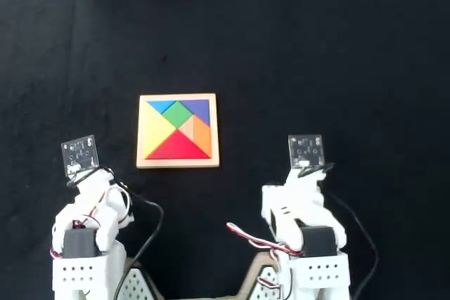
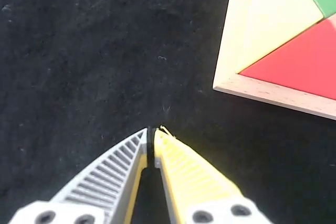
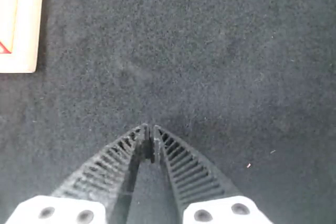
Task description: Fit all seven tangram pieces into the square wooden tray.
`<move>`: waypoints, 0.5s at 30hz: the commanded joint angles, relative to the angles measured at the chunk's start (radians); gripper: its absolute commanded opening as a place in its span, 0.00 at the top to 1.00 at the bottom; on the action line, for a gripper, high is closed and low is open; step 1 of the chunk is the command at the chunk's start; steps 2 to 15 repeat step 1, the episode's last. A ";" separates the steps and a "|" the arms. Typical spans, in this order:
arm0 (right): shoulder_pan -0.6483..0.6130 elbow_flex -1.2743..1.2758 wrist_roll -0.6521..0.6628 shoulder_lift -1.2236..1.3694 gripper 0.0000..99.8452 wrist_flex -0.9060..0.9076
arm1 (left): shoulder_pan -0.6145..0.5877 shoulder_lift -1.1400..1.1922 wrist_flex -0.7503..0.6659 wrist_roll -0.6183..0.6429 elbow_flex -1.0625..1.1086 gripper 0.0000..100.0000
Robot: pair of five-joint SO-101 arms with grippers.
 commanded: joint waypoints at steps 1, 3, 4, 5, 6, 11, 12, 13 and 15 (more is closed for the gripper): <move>-0.011 0.001 -0.009 -0.018 0.99 0.008 | -0.013 -0.012 0.012 0.009 0.016 0.97; -0.011 0.001 -0.009 -0.018 0.99 0.008 | -0.013 -0.012 0.012 0.009 0.016 0.97; -0.011 0.001 -0.009 -0.018 0.99 0.008 | -0.013 -0.012 0.012 0.009 0.016 0.97; -0.011 0.001 -0.009 -0.018 0.99 0.008 | -0.013 -0.012 0.012 0.009 0.016 0.97; -0.011 0.001 -0.009 -0.018 0.99 0.008 | -0.013 -0.012 0.012 0.009 0.016 0.97; -0.011 0.001 -0.009 -0.018 0.99 0.008 | -0.013 -0.012 0.012 0.009 0.016 0.97; -0.011 0.001 -0.009 -0.018 0.99 0.008 | -0.013 -0.012 0.012 0.009 0.016 0.97; -0.011 0.001 -0.009 -0.018 0.99 0.008 | -0.013 -0.012 0.012 0.009 0.016 0.97; -0.011 0.001 -0.009 -0.018 0.99 0.008 | -0.013 -0.012 0.012 0.009 0.016 0.97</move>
